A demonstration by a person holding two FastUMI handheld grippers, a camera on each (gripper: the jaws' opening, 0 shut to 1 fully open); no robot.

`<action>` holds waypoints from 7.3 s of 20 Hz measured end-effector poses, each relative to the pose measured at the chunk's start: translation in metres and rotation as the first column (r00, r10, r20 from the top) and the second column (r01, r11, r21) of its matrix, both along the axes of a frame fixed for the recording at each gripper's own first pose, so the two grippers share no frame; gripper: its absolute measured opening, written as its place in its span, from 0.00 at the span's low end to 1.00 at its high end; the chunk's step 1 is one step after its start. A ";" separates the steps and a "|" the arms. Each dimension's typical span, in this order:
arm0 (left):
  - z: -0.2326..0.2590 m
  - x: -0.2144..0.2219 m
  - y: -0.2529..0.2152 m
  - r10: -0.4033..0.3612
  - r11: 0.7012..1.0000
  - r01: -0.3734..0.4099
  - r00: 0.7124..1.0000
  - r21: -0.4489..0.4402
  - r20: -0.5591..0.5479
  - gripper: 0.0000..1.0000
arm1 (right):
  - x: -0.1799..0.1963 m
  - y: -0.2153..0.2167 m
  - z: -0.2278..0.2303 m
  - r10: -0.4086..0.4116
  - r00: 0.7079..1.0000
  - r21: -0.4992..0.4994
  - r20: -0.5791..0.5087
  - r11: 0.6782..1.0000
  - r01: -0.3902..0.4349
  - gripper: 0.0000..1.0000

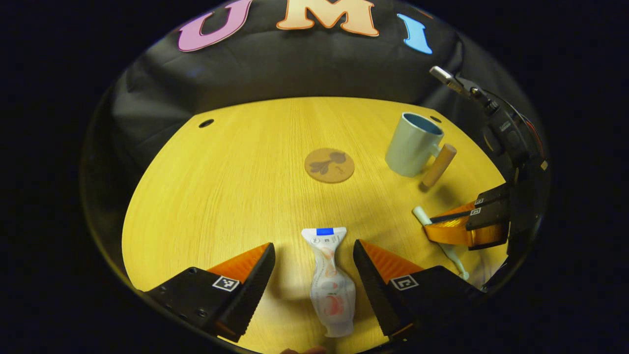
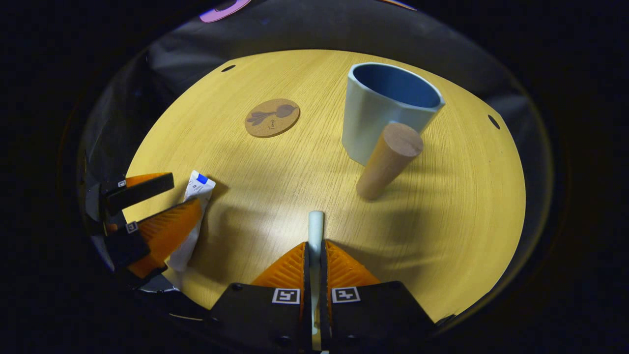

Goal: Put the toothbrush and toothpaste on the desktop into the cup, then pick up the cup and place it on the coaster on the desktop.

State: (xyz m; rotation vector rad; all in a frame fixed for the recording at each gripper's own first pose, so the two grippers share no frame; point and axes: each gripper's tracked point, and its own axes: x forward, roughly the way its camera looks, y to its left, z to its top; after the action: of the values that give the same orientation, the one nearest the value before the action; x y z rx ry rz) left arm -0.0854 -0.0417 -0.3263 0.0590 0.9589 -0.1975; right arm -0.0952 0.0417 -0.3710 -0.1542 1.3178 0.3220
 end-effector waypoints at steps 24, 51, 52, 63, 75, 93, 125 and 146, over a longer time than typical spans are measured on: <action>-0.018 -0.001 -0.008 0.021 1.000 -0.021 0.995 0.004 -0.094 0.11 | 0.002 0.001 -0.002 -0.007 0.999 0.011 0.044 1.000 0.007 0.10; 0.139 0.034 -0.009 0.000 0.994 0.031 0.961 -0.109 0.277 0.01 | 0.064 0.001 0.098 -0.122 0.930 0.242 0.346 0.970 0.037 0.09; 0.142 0.037 -0.008 0.000 0.994 0.032 0.959 -0.108 0.283 0.01 | 0.074 0.002 0.107 -0.120 0.919 0.248 0.377 0.968 0.025 0.09; 0.177 0.054 -0.012 0.026 0.992 0.014 0.947 -0.124 0.319 0.00 | 0.173 0.006 0.181 -0.279 0.771 0.397 0.572 0.917 0.037 0.09; 0.183 0.041 0.002 0.121 0.988 -0.085 0.945 -0.128 0.304 0.01 | 0.250 -0.012 0.187 -0.374 0.595 0.413 0.711 0.908 0.077 0.08; 0.215 0.097 -0.073 0.026 0.976 0.064 0.916 -0.209 0.401 0.01 | 0.199 -0.071 0.213 -0.390 0.503 0.392 0.772 0.914 0.107 0.98; 0.146 0.134 -0.193 -0.008 0.931 0.098 0.969 -0.351 0.247 0.08 | 0.178 -0.199 0.192 -0.441 0.496 0.336 0.748 0.896 0.291 0.99; 0.152 0.077 0.010 0.242 0.969 -0.197 0.885 -0.149 0.399 0.96 | 0.123 -0.055 0.104 -0.220 0.952 0.240 0.213 0.956 0.168 0.94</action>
State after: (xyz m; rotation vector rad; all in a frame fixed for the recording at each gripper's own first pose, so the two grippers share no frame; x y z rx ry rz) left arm -0.0086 -0.0312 -0.1742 -0.1023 0.5218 -0.0203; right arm 0.0280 -0.0131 -0.2673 0.1212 1.0411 0.2685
